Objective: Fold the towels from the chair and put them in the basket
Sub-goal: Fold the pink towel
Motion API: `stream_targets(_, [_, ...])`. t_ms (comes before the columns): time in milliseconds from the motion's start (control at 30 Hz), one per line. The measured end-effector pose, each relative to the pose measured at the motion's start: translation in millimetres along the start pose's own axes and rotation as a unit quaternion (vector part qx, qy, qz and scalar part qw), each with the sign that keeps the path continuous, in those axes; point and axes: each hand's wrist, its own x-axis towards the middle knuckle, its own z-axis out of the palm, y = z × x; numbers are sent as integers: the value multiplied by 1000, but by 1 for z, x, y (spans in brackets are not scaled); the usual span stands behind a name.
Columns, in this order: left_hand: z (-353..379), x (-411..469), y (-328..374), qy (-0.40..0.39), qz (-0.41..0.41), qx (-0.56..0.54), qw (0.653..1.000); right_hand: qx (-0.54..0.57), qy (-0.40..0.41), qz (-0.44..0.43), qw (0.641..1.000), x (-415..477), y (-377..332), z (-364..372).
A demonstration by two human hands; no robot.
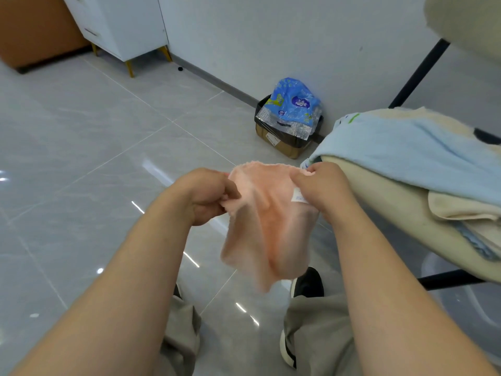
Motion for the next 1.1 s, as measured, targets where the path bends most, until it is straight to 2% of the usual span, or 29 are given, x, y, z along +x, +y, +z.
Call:
stream_targets(133, [8,2,-3,32,45,-11,998,-18,37,-24,999,-1,-1,1])
stream_targets(333, [29,4,-11,49,112,-5,992,13,90,20,996,-1,-4,3])
stream_targets(533, [49,1,-19,38,141,-43,988,56,27,41,997,-8,-11,2])
stream_targets(633, [52,-2,-20,20,161,-17,987,117,-4,51,992,-9,-13,6])
stream_targets(867, [52,-8,-22,-9,197,62,978,296,-106,105,944,-14,-18,7])
stream_targets(967, [50,-7,-21,5,199,80,977,307,-149,97,935,-17,-21,2])
stream_targets(1100, [47,-11,-20,4,220,120,968,300,-156,79,938,-17,-25,0])
